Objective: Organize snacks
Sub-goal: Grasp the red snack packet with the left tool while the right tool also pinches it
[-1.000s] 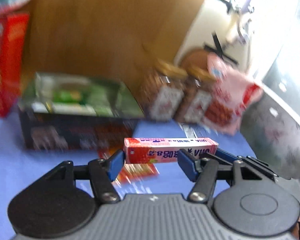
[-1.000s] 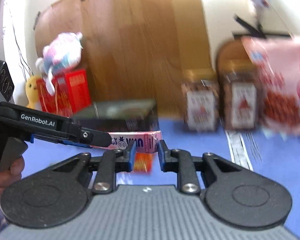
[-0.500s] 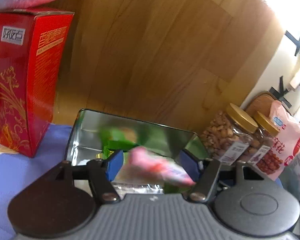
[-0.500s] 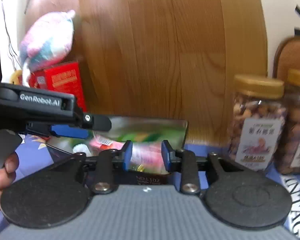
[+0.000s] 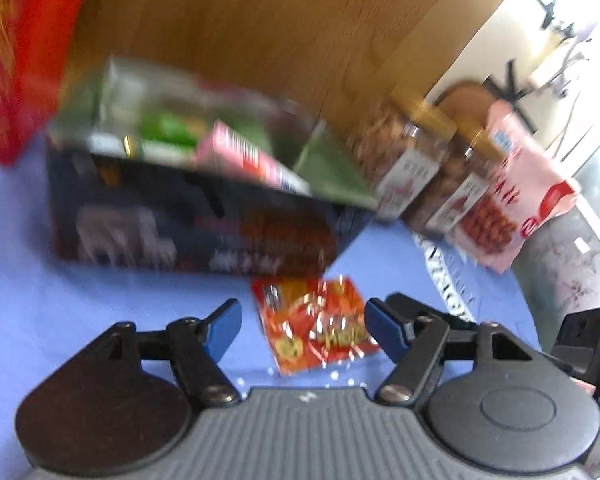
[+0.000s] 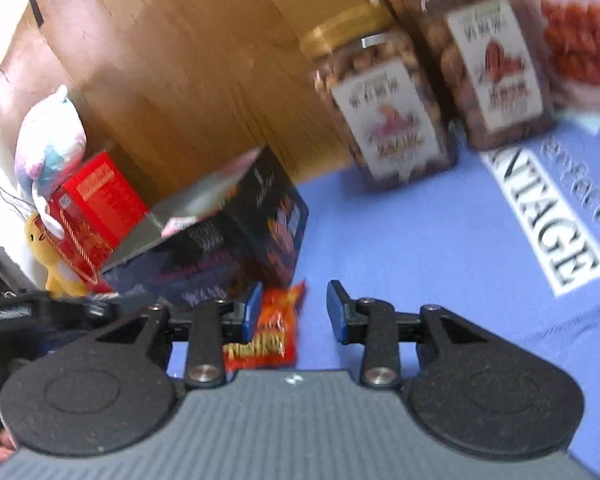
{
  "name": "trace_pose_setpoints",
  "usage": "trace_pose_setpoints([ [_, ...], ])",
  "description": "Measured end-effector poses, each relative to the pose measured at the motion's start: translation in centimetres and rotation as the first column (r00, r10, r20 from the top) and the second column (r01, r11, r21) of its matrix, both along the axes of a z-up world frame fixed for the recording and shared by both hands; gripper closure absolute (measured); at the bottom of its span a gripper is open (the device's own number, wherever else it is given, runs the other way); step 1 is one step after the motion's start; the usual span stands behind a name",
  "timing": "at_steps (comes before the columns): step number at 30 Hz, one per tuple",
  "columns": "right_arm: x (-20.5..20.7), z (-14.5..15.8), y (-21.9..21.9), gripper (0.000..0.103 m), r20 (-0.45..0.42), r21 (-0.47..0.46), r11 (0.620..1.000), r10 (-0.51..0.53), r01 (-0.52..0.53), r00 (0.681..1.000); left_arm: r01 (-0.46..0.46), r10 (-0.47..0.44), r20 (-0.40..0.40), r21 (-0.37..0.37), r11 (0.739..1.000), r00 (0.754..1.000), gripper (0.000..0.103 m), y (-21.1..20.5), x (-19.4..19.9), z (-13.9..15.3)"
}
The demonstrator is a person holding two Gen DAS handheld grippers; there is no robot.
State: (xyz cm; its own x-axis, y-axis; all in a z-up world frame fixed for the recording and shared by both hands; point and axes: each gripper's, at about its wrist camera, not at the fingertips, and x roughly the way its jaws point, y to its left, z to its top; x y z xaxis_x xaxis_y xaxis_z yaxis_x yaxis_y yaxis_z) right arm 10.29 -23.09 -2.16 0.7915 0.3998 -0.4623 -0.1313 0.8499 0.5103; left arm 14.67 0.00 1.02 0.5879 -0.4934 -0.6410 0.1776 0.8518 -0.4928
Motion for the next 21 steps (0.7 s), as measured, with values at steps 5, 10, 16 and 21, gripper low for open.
trace_pose_setpoints([
  [5, 0.4, -0.9, 0.6, 0.078, -0.044, 0.059, 0.996, 0.066, -0.064, 0.997, -0.007, 0.007, -0.001, 0.013, 1.000, 1.000, 0.034, -1.4, 0.4, -1.2],
  [10, -0.3, -1.2, 0.6, 0.089, -0.077, 0.124, 0.987, 0.109, -0.099, 0.991, -0.003, 0.003, 0.009, 0.044, 0.999, 1.000, 0.037, -2.5, -0.7, -1.1],
  [16, -3.7, -1.1, 1.0, 0.093, -0.072, 0.155, 0.978, 0.149, -0.137, 0.986, 0.048, -0.050, -0.035, -0.049, 0.998, 0.998, 0.047, -2.2, -3.2, -1.1],
  [21, -5.7, 0.3, 1.3, 0.093, -0.039, 0.177, 0.980, 0.096, -0.088, 0.995, 0.056, -0.057, -0.004, -0.067, 0.996, 0.998, 0.056, -2.0, -5.1, -0.2],
])
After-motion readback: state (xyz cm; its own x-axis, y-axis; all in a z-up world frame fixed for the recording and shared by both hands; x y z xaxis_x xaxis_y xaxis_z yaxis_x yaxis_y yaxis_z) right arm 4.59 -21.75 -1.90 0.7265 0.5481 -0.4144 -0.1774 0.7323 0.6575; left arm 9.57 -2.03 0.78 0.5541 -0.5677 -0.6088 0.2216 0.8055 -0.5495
